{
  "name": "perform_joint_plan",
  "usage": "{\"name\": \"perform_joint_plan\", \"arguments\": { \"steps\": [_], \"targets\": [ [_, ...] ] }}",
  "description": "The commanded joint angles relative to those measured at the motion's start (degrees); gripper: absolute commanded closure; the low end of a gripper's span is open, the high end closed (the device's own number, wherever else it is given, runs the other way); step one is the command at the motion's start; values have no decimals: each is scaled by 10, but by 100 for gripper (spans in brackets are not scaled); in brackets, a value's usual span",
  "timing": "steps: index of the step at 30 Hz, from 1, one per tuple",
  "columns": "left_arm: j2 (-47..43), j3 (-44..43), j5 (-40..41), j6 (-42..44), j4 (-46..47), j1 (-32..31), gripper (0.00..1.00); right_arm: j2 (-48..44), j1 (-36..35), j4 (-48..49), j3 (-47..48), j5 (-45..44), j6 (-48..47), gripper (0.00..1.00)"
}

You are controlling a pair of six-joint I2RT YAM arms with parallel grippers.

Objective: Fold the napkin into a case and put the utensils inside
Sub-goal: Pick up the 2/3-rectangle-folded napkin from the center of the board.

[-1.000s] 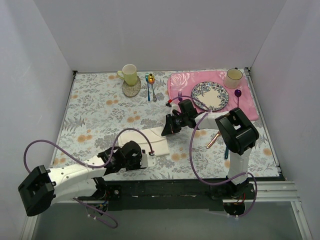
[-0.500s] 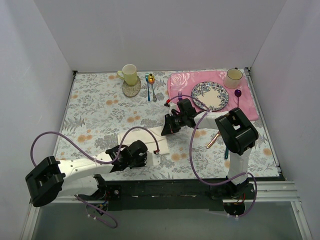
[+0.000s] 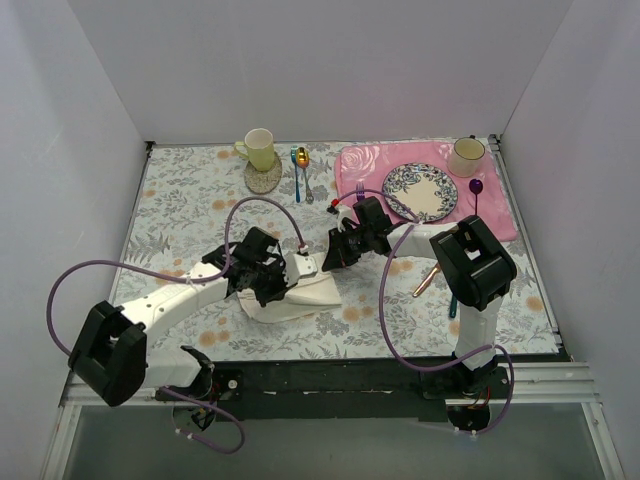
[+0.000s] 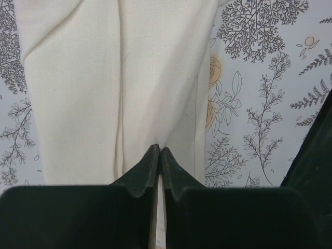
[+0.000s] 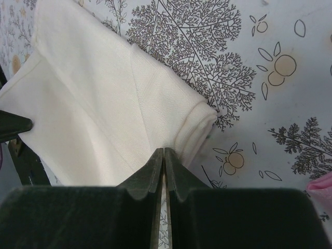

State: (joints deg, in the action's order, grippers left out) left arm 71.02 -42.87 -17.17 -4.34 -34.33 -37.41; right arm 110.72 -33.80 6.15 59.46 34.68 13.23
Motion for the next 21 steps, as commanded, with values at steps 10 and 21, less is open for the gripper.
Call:
{"name": "perform_joint_plan", "arguments": {
  "steps": [10,21],
  "targets": [
    [-53,25,-90,105,-31,62,43,38,-1,-75,-12,-110,-50,87],
    [-240,187,140,102,-7,-139,45,42,-2,-76,-8,-113,-45,87]
  ]
}}
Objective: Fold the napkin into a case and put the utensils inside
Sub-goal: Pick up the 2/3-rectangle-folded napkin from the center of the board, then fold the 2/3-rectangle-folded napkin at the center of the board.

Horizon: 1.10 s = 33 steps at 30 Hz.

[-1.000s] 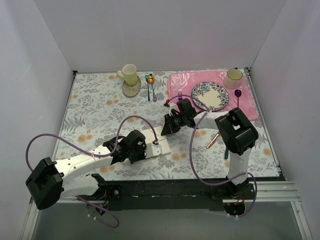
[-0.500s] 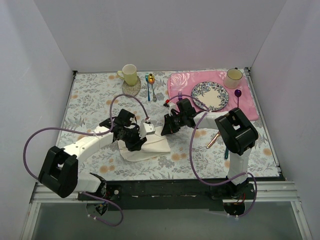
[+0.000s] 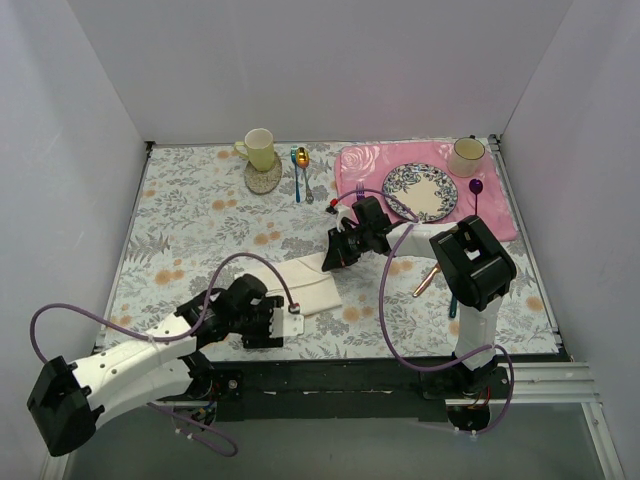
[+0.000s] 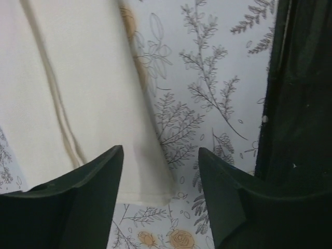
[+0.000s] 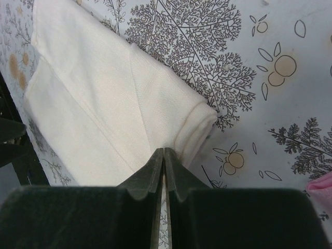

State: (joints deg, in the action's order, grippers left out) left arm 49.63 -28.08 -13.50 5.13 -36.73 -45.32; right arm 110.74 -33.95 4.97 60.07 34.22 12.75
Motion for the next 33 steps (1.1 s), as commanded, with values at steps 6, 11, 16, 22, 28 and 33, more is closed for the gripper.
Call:
{"name": "perform_joint_plan", "arguments": {
  "steps": [6,11,16,22,28,33],
  "targets": [
    [13,72,169,14,32,-110,67,42,-1,-64,-17,-108,-41,88],
    [64,87,203,-3,60,-118,81,43,0,-64,-19,-107,-42,88],
    [76,66,197,-25,59,-117,100,45,0,-64,-20,-106,-42,88],
    [57,0,136,-41,9,-96,100,47,0,-66,-18,-105,-44,88],
    [107,-70,14,-7,-20,29,100,48,-1,-65,-19,-104,-46,88],
    [161,-130,-53,16,-34,93,100,49,0,-68,-17,-105,-47,88]
  ]
}}
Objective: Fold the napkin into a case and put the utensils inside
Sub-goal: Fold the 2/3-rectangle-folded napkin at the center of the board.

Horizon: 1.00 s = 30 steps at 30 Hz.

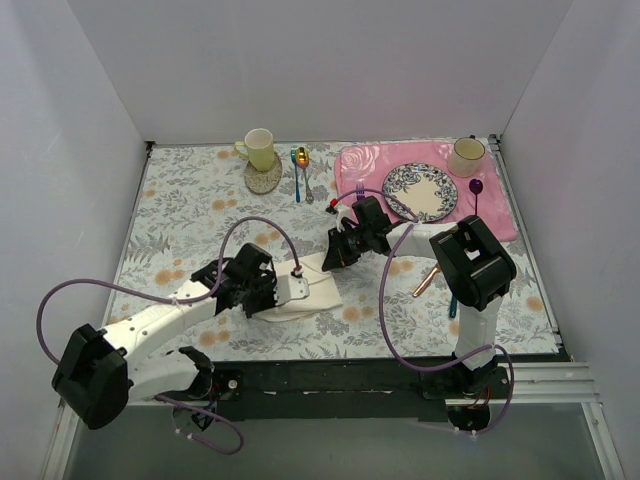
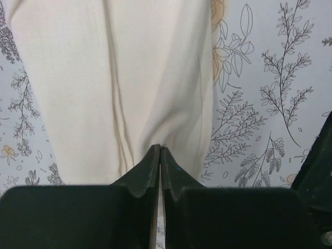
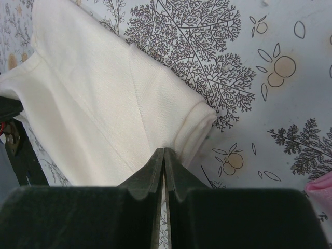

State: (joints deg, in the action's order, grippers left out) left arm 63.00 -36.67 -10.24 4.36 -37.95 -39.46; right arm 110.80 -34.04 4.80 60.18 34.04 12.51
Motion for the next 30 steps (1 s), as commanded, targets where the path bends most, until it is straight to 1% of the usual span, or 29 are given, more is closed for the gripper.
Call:
{"name": "perform_joint_plan", "arguments": {
  "steps": [1,2,6,7,9,12,15,23,26,30],
  "targets": [
    [39,-53,-97,26,-26,57,100,49,0,-66,-18,-103,-46,88],
    [61,-72,-121,28,-31,70,100,49,1,-66,-17,-104,-47,88],
    [127,-117,-173,36,-53,137,100,49,1,-68,-16,-102,-47,88],
    [138,-124,-181,37,-55,166,100,50,1,-68,-14,-102,-47,88],
    [167,-133,-190,33,-44,194,100,50,0,-67,-16,-102,-48,88],
    [203,-147,-208,15,-25,221,100,50,0,-67,-16,-102,-48,89],
    [236,-169,-239,3,-25,247,100,49,0,-68,-16,-103,-49,89],
    [242,-219,-278,17,-54,293,100,48,1,-68,-17,-105,-52,89],
    [265,-225,-283,14,-58,313,100,49,0,-69,-16,-105,-52,89],
    [309,-242,-297,-18,-48,336,100,49,0,-70,-16,-105,-53,89]
  ]
}}
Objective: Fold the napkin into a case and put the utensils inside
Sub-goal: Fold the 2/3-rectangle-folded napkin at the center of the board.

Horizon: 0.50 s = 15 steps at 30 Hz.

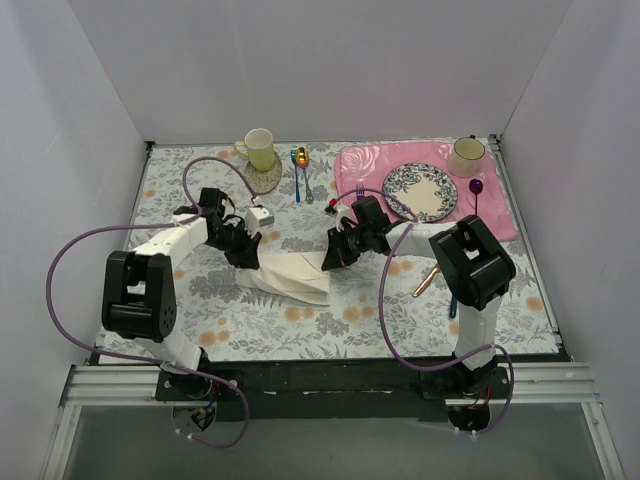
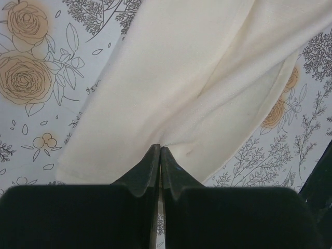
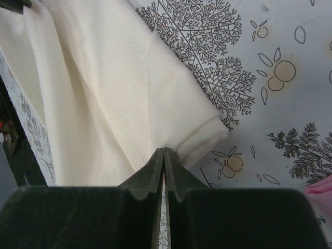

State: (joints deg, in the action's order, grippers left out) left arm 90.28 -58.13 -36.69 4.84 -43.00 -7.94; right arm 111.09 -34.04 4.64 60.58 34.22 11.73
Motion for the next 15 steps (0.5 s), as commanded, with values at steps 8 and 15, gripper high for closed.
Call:
{"name": "perform_joint_plan", "arguments": {
  "steps": [8,15],
  "targets": [
    [9,10,-43,10,46,24,75,48,0,-76,-14,-108,-50,89],
    [-167,167,24,72,124,-44,37,55,1,-80,-7,-108,-45,89]
  ]
}}
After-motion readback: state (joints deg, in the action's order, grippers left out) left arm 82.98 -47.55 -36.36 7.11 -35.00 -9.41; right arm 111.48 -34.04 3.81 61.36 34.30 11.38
